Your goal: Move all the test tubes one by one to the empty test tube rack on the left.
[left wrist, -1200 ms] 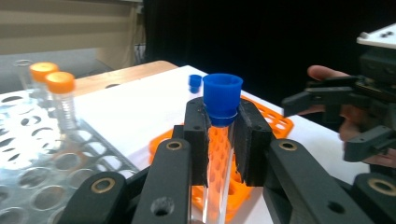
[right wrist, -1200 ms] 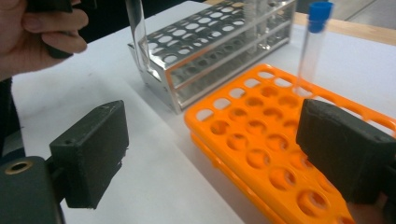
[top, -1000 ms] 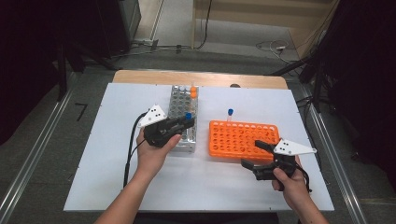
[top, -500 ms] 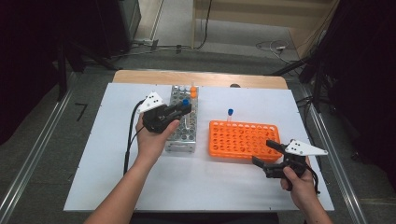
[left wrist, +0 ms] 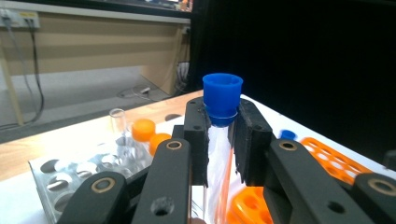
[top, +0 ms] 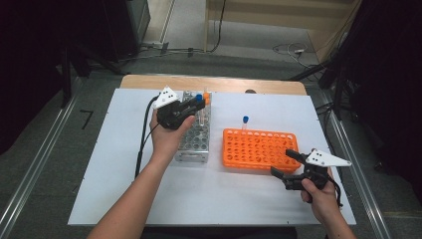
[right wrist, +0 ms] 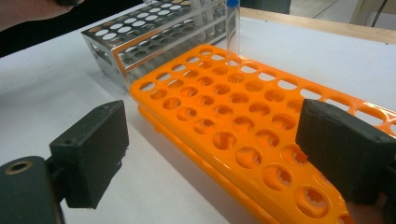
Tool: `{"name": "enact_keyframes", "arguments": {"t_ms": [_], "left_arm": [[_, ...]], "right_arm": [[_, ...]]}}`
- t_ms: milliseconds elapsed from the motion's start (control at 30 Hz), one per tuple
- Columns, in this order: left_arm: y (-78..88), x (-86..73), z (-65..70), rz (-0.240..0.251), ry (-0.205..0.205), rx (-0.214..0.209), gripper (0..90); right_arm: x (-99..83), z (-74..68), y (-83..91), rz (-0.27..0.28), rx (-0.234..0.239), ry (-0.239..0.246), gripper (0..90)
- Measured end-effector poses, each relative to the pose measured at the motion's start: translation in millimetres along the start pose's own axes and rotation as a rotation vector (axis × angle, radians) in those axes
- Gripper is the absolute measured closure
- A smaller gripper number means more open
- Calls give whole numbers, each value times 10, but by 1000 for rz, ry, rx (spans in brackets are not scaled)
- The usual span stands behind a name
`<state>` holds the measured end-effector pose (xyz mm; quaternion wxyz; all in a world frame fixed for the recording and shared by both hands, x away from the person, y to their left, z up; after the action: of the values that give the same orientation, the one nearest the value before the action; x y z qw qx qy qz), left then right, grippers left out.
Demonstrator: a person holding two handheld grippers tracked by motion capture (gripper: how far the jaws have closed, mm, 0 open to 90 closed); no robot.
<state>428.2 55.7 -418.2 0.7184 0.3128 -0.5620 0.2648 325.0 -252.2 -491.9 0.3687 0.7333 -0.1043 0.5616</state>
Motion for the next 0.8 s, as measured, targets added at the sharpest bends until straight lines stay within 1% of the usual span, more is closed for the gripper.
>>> {"name": "enact_keyframes", "arguments": {"t_ms": [100,200,333,400,433,567,667,800], "left_arm": [[-94,-7,-57,6,-12,29,768],[-181,-37,-114,11,0,49,768],[-278,-73,-156,13,0,57,768],[-311,-76,-172,14,-14,66,769],[-327,-75,-178,16,-10,70,768],[-377,-69,-200,21,-20,84,768],[-402,-96,-212,10,-27,95,768],[-419,-149,-203,-25,-55,108,768]], "right_arm": [[-2,8,11,0,-3,-5,79],[-7,17,14,1,-5,-7,80],[-15,27,15,1,-7,-8,80],[-21,36,19,-1,-7,-13,80],[-22,39,19,1,-5,-15,80],[-21,47,25,5,-6,-17,79],[-15,45,24,10,-6,-15,80],[-20,43,26,9,-4,-15,80]]}}
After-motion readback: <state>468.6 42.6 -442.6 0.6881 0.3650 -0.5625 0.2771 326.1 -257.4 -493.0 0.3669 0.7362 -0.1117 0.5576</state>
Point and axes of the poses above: each handheld gripper's, and its own axes: y roughly backward along the jaws, x roughly out of its top, z roughly to its right, the point moved 8 cm from there along -y, roughly forward along the jaws
